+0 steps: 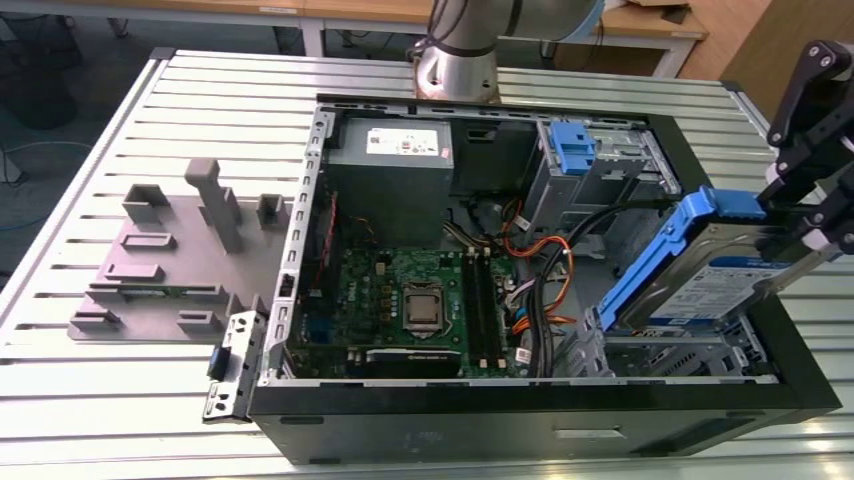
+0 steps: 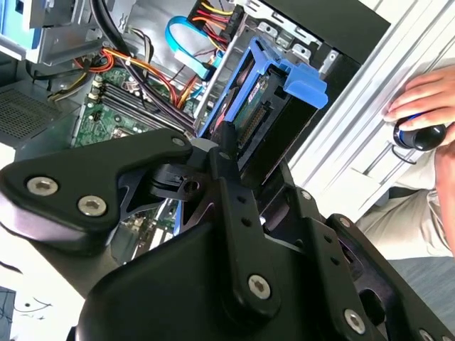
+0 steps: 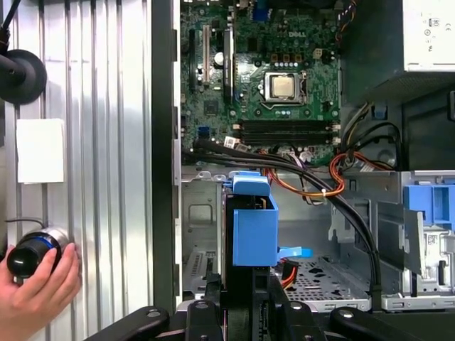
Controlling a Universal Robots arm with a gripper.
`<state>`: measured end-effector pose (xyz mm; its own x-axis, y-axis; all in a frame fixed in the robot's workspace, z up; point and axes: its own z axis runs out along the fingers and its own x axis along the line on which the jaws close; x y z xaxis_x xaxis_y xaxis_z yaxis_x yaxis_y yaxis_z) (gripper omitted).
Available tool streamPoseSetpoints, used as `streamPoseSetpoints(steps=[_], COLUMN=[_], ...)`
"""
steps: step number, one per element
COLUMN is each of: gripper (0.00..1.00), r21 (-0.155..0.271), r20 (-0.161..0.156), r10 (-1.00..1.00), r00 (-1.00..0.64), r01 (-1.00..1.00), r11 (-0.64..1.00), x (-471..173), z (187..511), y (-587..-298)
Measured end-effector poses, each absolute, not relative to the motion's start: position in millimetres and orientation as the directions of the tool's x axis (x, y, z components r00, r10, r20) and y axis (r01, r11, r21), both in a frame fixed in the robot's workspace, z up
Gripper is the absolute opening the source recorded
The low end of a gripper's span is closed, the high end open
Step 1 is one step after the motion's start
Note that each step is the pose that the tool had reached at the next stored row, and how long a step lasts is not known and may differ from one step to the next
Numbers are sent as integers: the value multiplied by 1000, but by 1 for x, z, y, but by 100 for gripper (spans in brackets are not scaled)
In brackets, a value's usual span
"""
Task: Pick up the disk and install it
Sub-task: 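Insert the disk into the insertion slot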
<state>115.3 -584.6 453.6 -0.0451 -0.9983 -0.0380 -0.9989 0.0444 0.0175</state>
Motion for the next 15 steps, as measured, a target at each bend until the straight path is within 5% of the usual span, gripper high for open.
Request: streamPoseSetpoints(steps=[15], gripper=[35], r21=[18], r20=[-38], r10=[-998], r00=[-56], r01=[-998], r11=[56], x=[116], z=[451], y=[-582])
